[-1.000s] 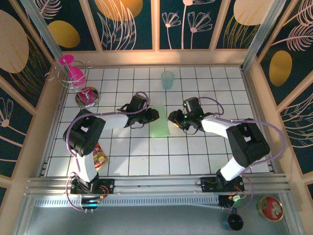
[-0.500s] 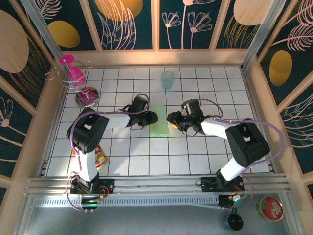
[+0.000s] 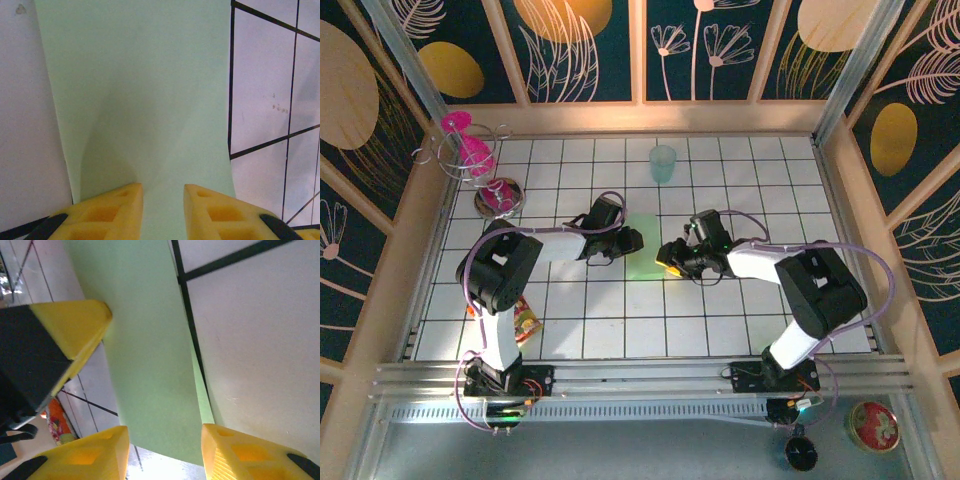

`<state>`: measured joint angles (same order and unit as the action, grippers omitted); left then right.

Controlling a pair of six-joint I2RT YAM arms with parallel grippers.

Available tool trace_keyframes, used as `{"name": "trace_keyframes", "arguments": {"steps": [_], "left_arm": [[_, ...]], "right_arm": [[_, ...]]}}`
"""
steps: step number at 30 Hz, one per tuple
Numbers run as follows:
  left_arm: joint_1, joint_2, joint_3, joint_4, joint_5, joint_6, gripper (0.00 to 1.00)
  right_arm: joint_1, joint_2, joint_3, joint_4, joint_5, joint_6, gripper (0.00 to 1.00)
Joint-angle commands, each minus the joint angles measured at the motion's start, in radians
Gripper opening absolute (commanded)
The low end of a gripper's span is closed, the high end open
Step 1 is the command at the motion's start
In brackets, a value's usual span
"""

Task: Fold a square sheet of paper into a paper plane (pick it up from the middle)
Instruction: Fold the triangle a second time at the center of the table.

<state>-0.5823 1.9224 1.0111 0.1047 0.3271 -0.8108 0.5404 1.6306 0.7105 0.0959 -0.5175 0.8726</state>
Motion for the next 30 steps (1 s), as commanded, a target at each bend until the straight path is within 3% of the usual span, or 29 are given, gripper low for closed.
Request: {"name": "trace_keyframes", "arguments": {"steps": [1, 10, 16, 23, 30], "left_arm": [[0.002, 0.007, -0.032, -0.047, -0.028, 0.028, 0.28], [0.001, 0.006, -0.033, -0.026, -0.016, 0.03, 0.28], [0.001, 0.005, -0.032, -0.022, -0.012, 0.027, 0.28], [0.002, 0.004, -0.033, 0.002, 0.024, 0.021, 0.28], [0.001, -0.004, -0.033, -0.007, 0.024, 0.024, 0.28]], "right_arm": [[0.025, 0.032, 0.012, -0.045, 0.005, -0.02, 0.43], [0.03, 0.02, 0.006, 0.005, 0.039, 0.003, 0.4], [0.03, -0.012, 0.025, -0.111, 0.184, -0.033, 0.41], [0.038, -0.008, -0.019, 0.005, 0.079, -0.008, 0.42], [0.04, -0.006, -0.046, 0.115, 0.02, 0.035, 0.34]]}}
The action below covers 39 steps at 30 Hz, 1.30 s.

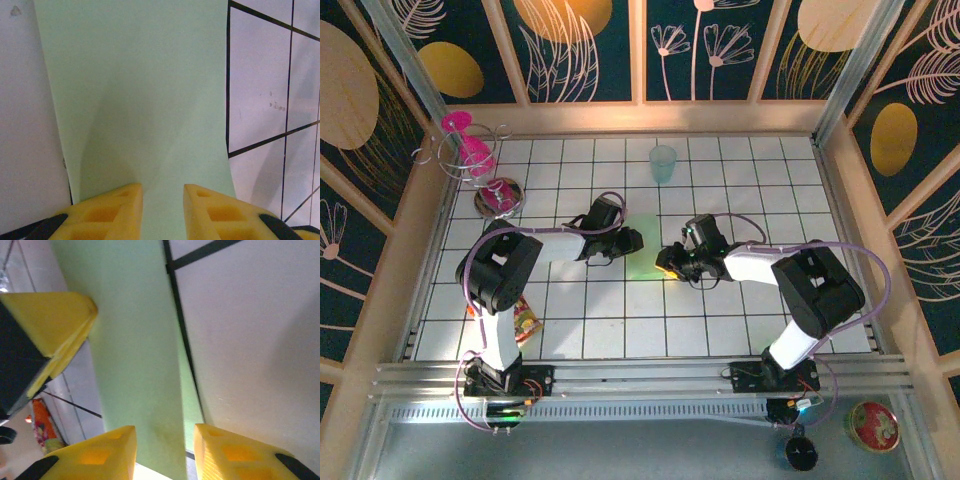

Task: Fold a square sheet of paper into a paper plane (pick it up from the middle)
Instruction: Fold the triangle a second time at the center of the table.

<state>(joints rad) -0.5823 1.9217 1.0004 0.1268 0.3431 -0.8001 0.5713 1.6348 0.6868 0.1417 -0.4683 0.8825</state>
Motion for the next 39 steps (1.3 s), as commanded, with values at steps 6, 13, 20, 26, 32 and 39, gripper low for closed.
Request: {"name": "trace_keyframes", "arguments": {"steps": [6, 13, 20, 26, 32, 39], "left_arm": [[0.002, -0.011, -0.022, -0.034, 0.013, 0.019, 0.28], [0.002, -0.014, -0.006, -0.056, 0.007, 0.038, 0.28], [0.002, -0.01, 0.003, -0.064, 0.008, 0.045, 0.28], [0.001, -0.009, 0.008, -0.069, 0.007, 0.048, 0.28], [0.002, -0.012, 0.027, -0.085, 0.001, 0.063, 0.27], [0.001, -0.016, 0.062, -0.096, -0.004, 0.074, 0.27]], "right_arm": [[0.007, -0.01, -0.023, 0.058, 0.002, 0.026, 0.29], [0.006, -0.01, -0.015, 0.031, 0.018, 0.018, 0.24], [-0.002, -0.022, -0.019, 0.011, 0.034, 0.016, 0.24], [-0.009, -0.027, -0.011, -0.006, 0.034, 0.003, 0.24], [-0.017, -0.036, -0.007, -0.02, 0.025, -0.005, 0.2], [-0.017, -0.04, -0.009, -0.008, 0.001, 0.001, 0.1]]}}
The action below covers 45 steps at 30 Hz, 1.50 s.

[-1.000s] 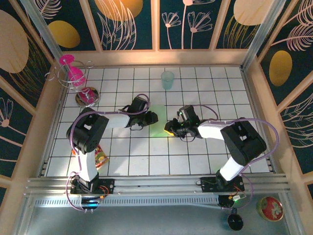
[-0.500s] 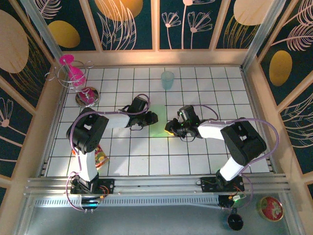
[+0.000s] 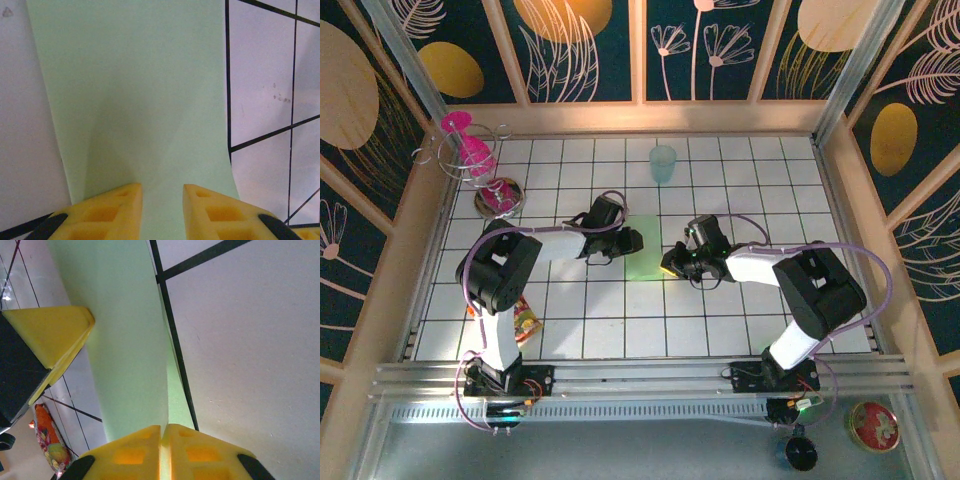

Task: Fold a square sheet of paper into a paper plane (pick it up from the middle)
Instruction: Fold the triangle a second time at the center of the table.

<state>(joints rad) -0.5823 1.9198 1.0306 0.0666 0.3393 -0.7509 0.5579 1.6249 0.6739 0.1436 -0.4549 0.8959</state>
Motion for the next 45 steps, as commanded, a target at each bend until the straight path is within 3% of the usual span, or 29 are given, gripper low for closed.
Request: {"name": "trace_keyframes", "arguments": {"steps": [1, 7, 25, 34, 45], "left_arm": [[0.003, -0.015, 0.037, -0.036, -0.001, 0.025, 0.28], [0.027, -0.052, 0.038, -0.019, -0.034, 0.028, 0.28], [0.053, 0.056, 0.037, -0.061, -0.059, 0.048, 0.14], [0.054, 0.041, 0.017, -0.044, -0.045, 0.037, 0.14], [0.071, -0.032, 0.069, -0.04, -0.029, 0.056, 0.19]], "right_arm": [[-0.004, -0.033, 0.004, -0.007, -0.014, -0.01, 0.09], [-0.005, -0.03, 0.004, 0.005, -0.026, -0.009, 0.0], [0.0, 0.016, 0.052, 0.108, -0.138, 0.01, 0.0], [0.03, 0.134, 0.168, 0.133, -0.134, 0.04, 0.0], [0.049, 0.216, 0.248, 0.042, -0.054, 0.047, 0.0]]}}
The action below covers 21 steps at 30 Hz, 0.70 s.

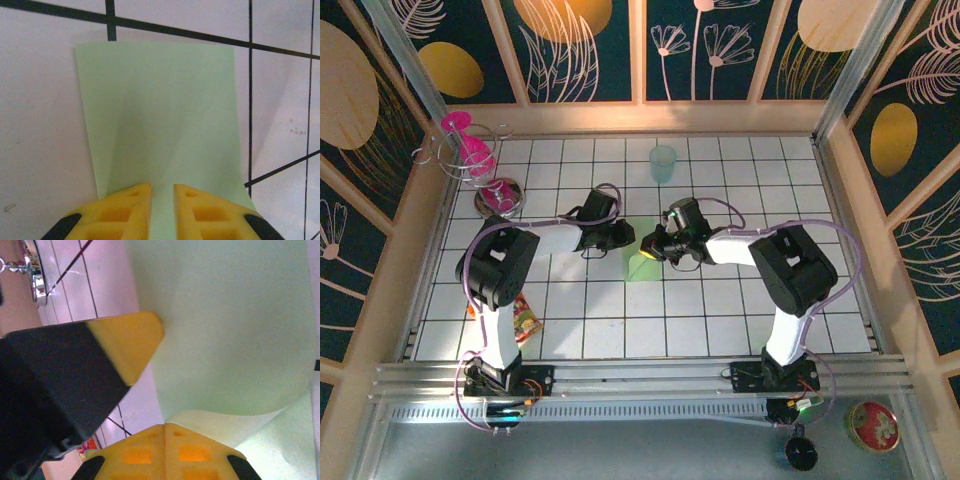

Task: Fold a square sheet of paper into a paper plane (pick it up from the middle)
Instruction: Fold the triangle a second time at the center of the table.

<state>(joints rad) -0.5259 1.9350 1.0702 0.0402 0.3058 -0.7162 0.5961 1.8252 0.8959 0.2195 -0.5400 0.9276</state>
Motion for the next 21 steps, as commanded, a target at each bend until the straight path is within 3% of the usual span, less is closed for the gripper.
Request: {"name": "trace_keyframes", "arguments": {"steps": [1, 14, 21], "left_arm": [[0.019, -0.042, 0.032, -0.018, 0.0, 0.024, 0.19], [0.03, 0.035, 0.02, -0.041, -0.018, 0.021, 0.11], [0.031, 0.044, -0.005, -0.033, -0.016, 0.011, 0.1]], "right_arm": [[0.013, 0.019, 0.027, -0.034, 0.031, 0.015, 0.0], [0.021, 0.056, 0.046, 0.004, -0.016, 0.004, 0.0], [0.026, 0.077, 0.081, -0.038, 0.02, -0.001, 0.0]]}}
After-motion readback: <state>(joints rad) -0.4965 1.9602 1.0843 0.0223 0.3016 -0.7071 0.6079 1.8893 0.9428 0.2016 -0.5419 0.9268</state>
